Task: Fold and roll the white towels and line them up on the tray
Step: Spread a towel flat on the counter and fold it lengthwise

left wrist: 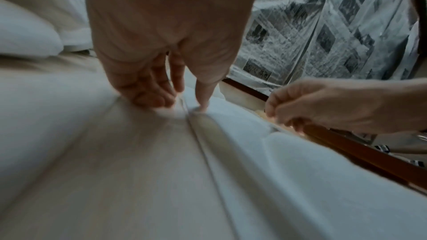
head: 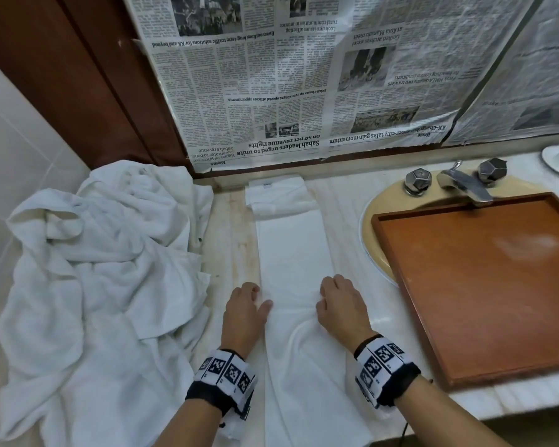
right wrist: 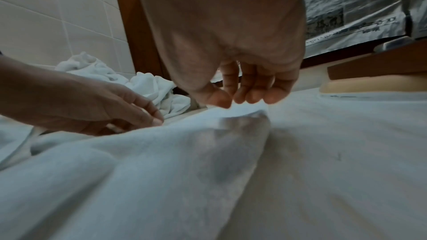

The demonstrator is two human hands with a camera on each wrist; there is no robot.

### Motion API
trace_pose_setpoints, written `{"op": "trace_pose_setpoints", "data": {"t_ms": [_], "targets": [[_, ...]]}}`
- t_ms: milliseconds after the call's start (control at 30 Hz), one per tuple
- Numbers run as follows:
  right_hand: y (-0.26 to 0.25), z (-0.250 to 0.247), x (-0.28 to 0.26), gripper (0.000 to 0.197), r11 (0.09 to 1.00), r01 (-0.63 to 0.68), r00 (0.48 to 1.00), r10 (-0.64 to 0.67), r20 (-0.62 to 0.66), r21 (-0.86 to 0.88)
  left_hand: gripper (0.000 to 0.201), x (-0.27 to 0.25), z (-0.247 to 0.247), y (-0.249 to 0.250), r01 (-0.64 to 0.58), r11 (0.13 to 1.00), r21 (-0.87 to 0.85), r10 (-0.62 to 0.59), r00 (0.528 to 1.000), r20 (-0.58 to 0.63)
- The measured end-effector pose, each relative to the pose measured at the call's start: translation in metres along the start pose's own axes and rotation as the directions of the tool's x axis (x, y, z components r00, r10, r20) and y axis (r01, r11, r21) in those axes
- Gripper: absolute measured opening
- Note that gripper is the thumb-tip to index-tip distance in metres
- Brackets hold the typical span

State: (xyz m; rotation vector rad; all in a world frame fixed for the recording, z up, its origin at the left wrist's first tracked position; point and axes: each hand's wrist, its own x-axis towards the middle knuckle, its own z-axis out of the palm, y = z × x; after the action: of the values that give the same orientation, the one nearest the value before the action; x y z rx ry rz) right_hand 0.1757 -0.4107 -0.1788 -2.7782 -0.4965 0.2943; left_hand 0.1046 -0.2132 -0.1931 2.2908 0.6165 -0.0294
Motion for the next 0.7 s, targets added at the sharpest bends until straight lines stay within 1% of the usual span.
{"op": "trace_pose_setpoints", "data": {"t_ms": [67,100,133,167,233,267,333,367,400,467,500,533,567,600,633,667,700], "targets": [[-0.004,0.005,0.007,0.026,0.993,0.116,0.988,-0.114,-0.107,0.014,0.048,0.008,0.003,-0.001,-0.075,0.992,0.098,0.077,0.997,-0.021],[-0.007,0.009,0.011,0.033,0.985,0.172,0.978,-0.17,-0.117,0.007,0.054,0.014,0.006,0.0,-0.109,0.978,0.178,0.113,0.994,-0.009],[-0.009,0.014,0.016,0.041,0.977,0.214,0.974,-0.213,-0.078,0.0,0.057,0.019,0.012,0.004,-0.142,0.956,0.258,0.139,0.99,0.029],[-0.011,0.019,0.021,0.048,0.97,0.241,0.97,-0.241,-0.011,-0.015,0.058,0.022,0.018,0.008,-0.175,0.926,0.333,0.153,0.984,0.093],[-0.011,0.028,0.031,0.057,0.962,0.27,0.957,-0.262,0.128,-0.048,0.064,0.026,0.031,0.013,-0.251,0.857,0.451,0.172,0.962,0.21],[-0.01,0.031,0.035,0.06,0.958,0.281,0.947,-0.267,0.178,-0.061,0.067,0.028,0.036,0.012,-0.27,0.833,0.483,0.174,0.957,0.234],[0.0,0.03,0.043,0.065,0.949,0.298,0.937,-0.271,0.223,-0.101,0.068,0.033,0.037,0.008,-0.246,0.824,0.51,0.155,0.964,0.215],[0.008,0.026,0.046,0.066,0.953,0.279,0.943,-0.247,0.224,-0.121,0.068,0.036,0.035,0.005,-0.213,0.834,0.509,0.136,0.973,0.184],[0.018,0.023,0.048,0.066,0.964,0.234,0.954,-0.202,0.222,-0.128,0.066,0.038,0.032,0.001,-0.167,0.849,0.501,0.1,0.982,0.157],[0.035,0.017,0.052,0.062,0.988,0.09,0.979,-0.065,0.194,-0.122,0.06,0.04,0.025,-0.006,-0.078,0.866,0.493,0.026,0.993,0.112],[0.04,0.013,0.053,0.061,0.994,0.01,0.986,0.009,0.169,-0.109,0.057,0.042,0.023,-0.006,-0.052,0.872,0.487,0.006,0.996,0.094],[0.041,0.012,0.051,0.06,0.996,-0.028,0.989,0.04,0.144,-0.088,0.055,0.042,0.022,-0.004,-0.036,0.884,0.465,-0.003,0.997,0.084],[0.038,0.012,0.048,0.061,0.997,0.007,0.994,0.001,0.113,-0.071,0.054,0.042,0.023,0.001,-0.041,0.9,0.433,0.009,0.997,0.077],[0.031,0.014,0.044,0.062,0.993,0.096,0.991,-0.089,0.095,-0.074,0.054,0.041,0.025,0.008,-0.075,0.91,0.407,0.045,0.996,0.082],[0.023,0.018,0.04,0.062,0.978,0.192,0.978,-0.184,0.099,-0.083,0.055,0.038,0.03,0.015,-0.125,0.911,0.393,0.091,0.99,0.104],[0.018,0.025,0.037,0.062,0.961,0.26,0.96,-0.248,0.126,-0.09,0.056,0.035,0.036,0.019,-0.179,0.903,0.391,0.136,0.981,0.136],[0.014,0.029,0.035,0.061,0.957,0.274,0.953,-0.256,0.164,-0.098,0.058,0.033,0.042,0.021,-0.222,0.887,0.404,0.164,0.971,0.172]]}}
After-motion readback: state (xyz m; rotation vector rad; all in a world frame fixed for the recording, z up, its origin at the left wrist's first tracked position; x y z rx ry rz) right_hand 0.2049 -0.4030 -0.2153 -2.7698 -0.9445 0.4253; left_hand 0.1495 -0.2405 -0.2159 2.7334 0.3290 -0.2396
